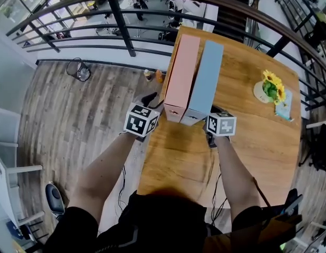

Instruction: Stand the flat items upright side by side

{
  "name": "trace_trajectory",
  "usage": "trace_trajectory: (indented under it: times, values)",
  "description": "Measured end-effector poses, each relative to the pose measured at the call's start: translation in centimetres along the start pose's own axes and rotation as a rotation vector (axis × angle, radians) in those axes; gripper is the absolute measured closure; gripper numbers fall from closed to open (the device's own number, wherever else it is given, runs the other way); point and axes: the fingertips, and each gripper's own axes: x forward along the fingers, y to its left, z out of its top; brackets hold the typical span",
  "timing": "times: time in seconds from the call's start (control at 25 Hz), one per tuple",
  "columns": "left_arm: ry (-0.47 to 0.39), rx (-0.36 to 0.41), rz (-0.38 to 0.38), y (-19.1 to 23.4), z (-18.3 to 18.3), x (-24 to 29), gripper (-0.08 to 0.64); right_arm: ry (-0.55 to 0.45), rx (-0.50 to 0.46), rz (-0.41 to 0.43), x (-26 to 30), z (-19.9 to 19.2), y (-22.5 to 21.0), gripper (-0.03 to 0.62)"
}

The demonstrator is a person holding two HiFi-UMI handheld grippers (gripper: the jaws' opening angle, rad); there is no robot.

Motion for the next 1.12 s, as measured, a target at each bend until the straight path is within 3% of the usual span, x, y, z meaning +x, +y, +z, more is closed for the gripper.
trace_trajectory:
  times: [0.6,0.84,1.12]
  values:
    - [0.013,-0.019,-0.014,-0.1,-1.1,0.6,0.368,-0.001,-0.048,0.012,0.4,0.8,0.6,0.46]
    - [0.022,-0.006,-0.008,0.3,-1.3,0.3,0.367,-0.018,0.002,-0.012,-0.2,0.5,-0.4,0.411]
    - [-0.014,-0.028,0.028,1.3,-0.8,-1.2,0.362,-0.069,0.027,-0.054,-3.0,1.1,-1.0,0.41]
